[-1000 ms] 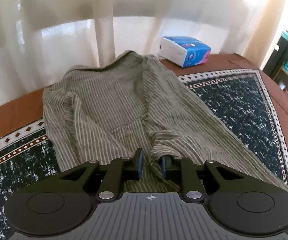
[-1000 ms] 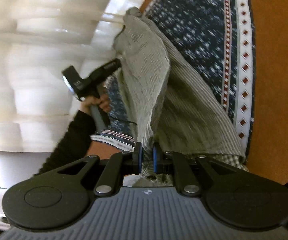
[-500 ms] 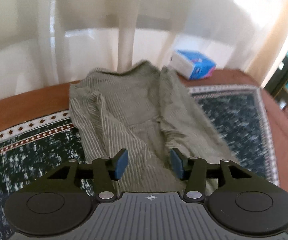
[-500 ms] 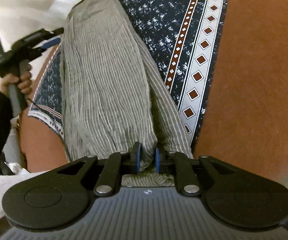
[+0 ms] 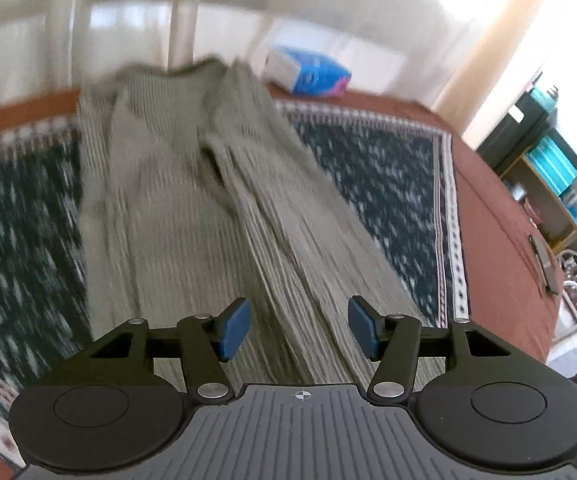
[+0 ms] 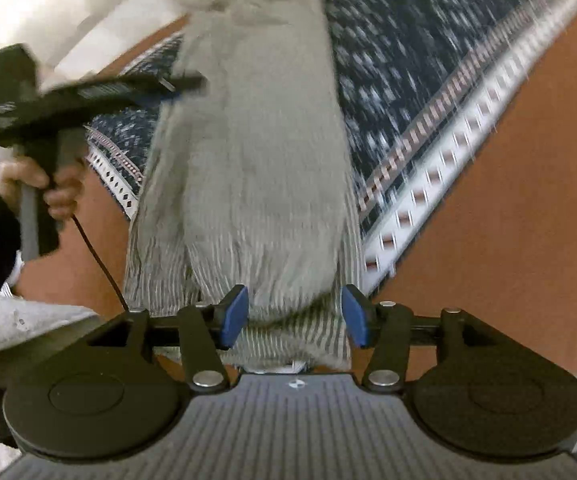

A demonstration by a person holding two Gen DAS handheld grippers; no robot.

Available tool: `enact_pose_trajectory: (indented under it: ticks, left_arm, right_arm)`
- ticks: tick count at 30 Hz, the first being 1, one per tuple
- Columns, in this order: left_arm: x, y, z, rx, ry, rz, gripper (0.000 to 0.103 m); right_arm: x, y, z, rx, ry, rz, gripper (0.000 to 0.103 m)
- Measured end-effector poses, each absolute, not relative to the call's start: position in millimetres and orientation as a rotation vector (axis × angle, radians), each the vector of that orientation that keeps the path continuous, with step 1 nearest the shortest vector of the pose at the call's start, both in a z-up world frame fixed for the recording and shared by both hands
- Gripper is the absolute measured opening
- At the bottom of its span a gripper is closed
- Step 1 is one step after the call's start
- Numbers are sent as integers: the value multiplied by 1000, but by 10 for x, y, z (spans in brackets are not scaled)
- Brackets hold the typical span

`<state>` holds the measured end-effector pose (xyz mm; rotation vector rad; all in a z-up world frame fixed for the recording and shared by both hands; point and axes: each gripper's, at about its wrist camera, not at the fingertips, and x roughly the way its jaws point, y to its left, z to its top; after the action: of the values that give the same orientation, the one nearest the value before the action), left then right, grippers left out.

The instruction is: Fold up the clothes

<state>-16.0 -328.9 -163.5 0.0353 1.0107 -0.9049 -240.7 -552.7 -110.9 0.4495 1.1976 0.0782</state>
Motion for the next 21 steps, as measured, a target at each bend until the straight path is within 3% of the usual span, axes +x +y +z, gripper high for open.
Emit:
enact_pose_trajectory:
  ticks: [4, 7, 8, 10, 11, 12, 14, 21]
  left_arm:
    - [-253, -3301, -1769, 27, 1044, -888, 68]
    - [-271, -3263, -1824, -9, 1065, -883, 61]
    - [-263, -3256, -1845, -25, 1076, -884, 46]
    - [-239, -3246, -1884, -46, 1100, -879, 27]
    - [-221, -3244, -1894, -57, 1107, -876, 11]
    - [-208, -3234, -1894, -71, 1111, -877, 4]
    - [-200, -3183, -1852, -98, 1117, -884, 0]
    - [-270, -3066, -1630, -36, 1107, -898, 0]
  right_arm:
    - [-2346, -5440, -1255, 417, 1230, 72, 57]
    - [-2398, -5395, -1353, 398, 1241, 32, 57]
    - [-2424, -5396, -1381, 402, 1241, 19, 57]
    - [-2416, -5411, -1452, 440, 1243, -7, 56]
    - [-2415, -5432, -1485, 463, 1236, -8, 48]
    - [-2411, -5441, -1496, 487, 1221, -1, 25]
    - [-2401, -5490, -1500, 561, 1194, 20, 13]
    - [-2410, -5582, -1222, 753, 1247, 164, 5]
